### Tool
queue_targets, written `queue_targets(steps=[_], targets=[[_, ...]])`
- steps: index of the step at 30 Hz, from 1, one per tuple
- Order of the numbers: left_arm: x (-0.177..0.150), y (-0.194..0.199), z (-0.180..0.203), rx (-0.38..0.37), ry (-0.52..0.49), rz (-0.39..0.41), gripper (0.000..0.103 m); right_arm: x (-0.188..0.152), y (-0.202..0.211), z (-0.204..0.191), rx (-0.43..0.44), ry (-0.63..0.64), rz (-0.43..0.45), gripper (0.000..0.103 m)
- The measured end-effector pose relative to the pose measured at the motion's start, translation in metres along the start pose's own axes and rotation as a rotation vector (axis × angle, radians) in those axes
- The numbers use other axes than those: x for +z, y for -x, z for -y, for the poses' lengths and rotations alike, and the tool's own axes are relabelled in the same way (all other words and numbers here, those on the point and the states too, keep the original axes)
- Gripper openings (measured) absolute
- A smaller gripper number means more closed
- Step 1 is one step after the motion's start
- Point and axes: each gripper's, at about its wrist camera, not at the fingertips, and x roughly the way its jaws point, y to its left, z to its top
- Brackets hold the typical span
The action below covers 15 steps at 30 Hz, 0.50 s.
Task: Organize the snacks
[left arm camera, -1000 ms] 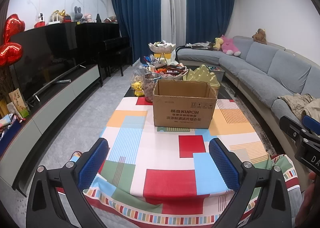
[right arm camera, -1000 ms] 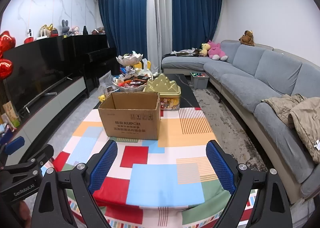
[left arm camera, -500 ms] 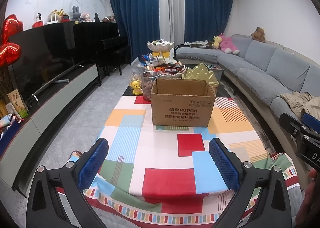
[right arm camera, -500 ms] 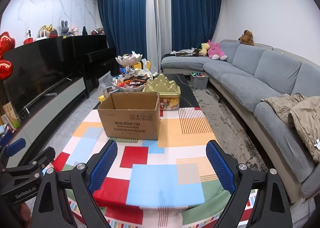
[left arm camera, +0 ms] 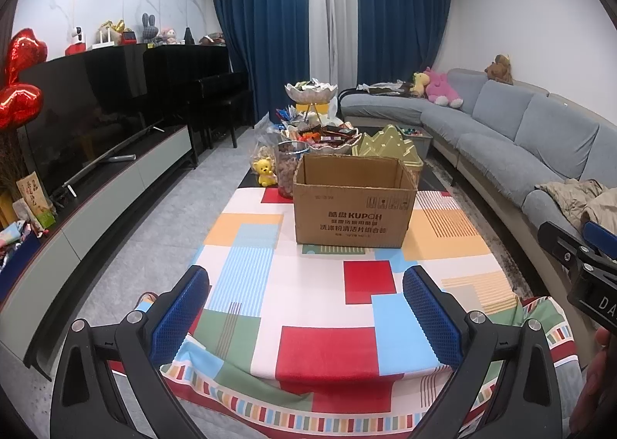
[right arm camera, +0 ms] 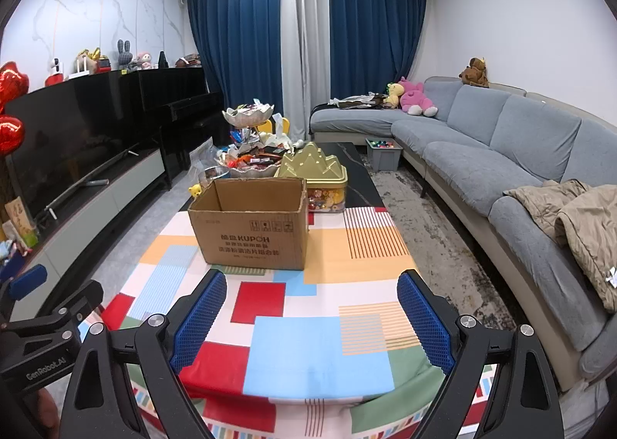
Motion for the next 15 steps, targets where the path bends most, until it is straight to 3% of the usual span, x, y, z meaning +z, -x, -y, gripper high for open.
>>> queue_targets(steps=[15], targets=[[-0.0002, 0.0001, -0.0001, -0.002, -0.001, 0.000, 0.102, -0.0003, -0.0003, 0.0006, -0.001, -0.003, -0.001, 0.091]])
